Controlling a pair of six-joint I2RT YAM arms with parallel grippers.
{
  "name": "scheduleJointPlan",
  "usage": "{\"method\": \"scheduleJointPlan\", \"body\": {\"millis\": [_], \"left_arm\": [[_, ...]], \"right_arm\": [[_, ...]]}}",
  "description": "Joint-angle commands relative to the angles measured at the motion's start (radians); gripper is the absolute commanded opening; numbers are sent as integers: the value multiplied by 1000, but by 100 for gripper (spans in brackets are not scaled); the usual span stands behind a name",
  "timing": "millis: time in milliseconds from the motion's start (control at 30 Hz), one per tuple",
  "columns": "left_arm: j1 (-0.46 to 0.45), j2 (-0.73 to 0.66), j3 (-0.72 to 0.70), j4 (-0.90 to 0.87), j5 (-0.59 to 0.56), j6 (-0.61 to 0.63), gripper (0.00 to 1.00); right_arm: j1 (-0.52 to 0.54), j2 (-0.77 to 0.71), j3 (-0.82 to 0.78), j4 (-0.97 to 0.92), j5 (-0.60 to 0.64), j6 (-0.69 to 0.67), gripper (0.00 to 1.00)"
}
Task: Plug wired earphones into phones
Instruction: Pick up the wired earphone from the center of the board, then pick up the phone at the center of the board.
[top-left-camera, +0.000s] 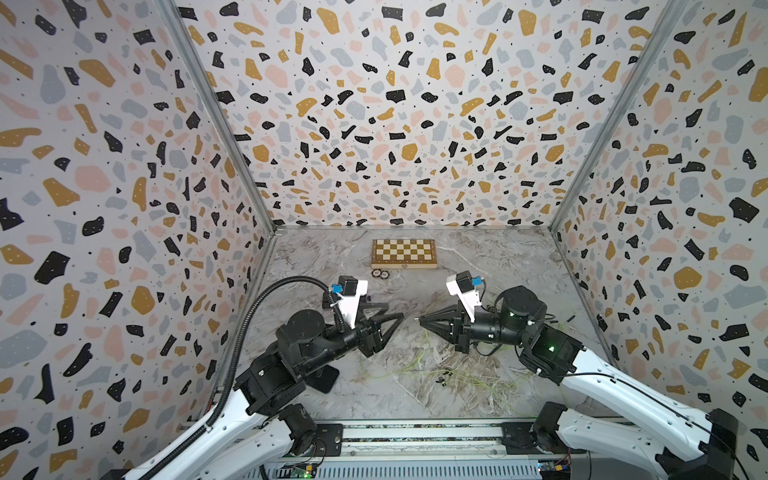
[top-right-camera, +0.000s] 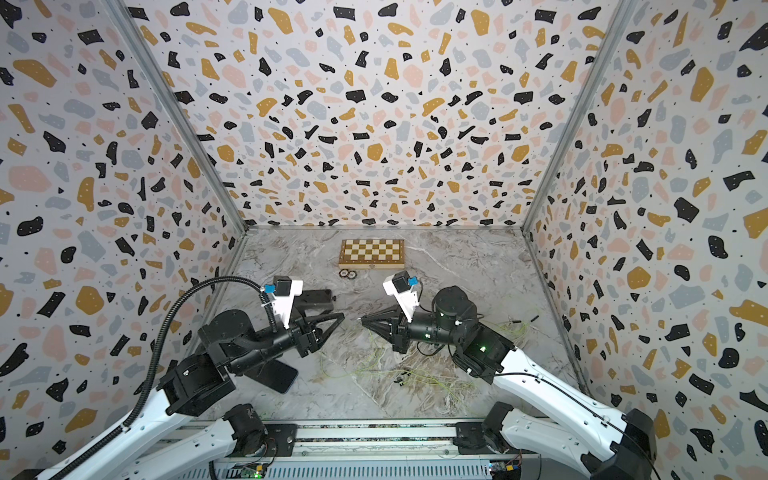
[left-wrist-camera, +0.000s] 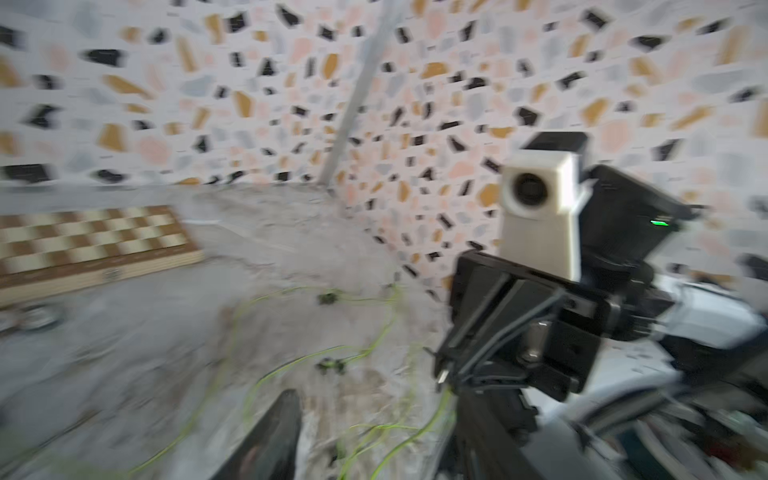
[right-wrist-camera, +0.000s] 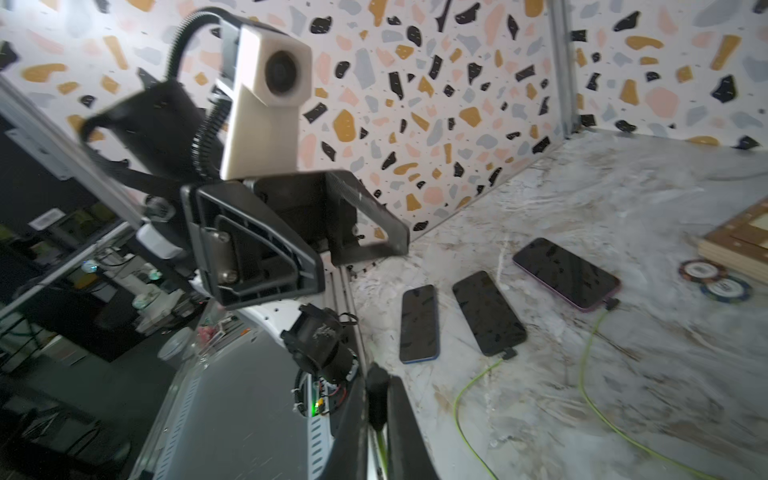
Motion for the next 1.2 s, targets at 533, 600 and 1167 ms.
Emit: {"method": "scheduleJointPlan", "body": {"millis": [533, 600, 1167], "left_arm": [[505, 430, -184, -518, -125, -817, 96], [526, 491, -187, -529, -109, -842, 96], [619, 553, -237, -573, -120, -975, 98]], "right_arm": [[45, 187, -297, 192, 352, -125, 0], [50, 194, -308, 201, 370, -135, 0], [129, 249, -321, 243, 388, -155, 0]]}}
